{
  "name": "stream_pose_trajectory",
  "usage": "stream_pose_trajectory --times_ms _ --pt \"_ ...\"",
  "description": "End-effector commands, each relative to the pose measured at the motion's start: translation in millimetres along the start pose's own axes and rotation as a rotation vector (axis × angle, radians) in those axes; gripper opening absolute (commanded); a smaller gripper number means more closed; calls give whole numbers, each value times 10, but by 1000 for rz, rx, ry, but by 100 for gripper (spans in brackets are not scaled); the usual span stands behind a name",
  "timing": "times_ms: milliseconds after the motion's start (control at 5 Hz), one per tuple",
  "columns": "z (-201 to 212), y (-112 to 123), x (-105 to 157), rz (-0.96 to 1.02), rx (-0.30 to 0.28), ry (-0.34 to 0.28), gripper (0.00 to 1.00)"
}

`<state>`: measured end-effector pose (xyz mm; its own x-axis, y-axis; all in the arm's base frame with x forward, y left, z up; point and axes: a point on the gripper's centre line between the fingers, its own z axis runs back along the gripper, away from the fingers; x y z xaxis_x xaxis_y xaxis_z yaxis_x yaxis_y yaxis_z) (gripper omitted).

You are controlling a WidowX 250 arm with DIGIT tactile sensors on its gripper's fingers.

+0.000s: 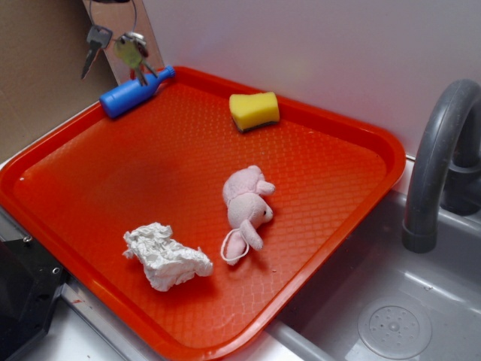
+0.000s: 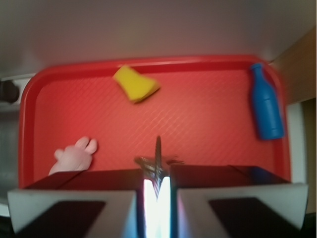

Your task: Grab the silver keys.

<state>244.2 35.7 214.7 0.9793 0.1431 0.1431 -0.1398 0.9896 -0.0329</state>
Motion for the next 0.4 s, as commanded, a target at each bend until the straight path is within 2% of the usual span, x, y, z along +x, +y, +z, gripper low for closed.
stream_pose_trajectory --times_ms 0,200 --pt "171 90 61 -23 11 -61 0" --pt "160 90 30 -26 31 -48 0"
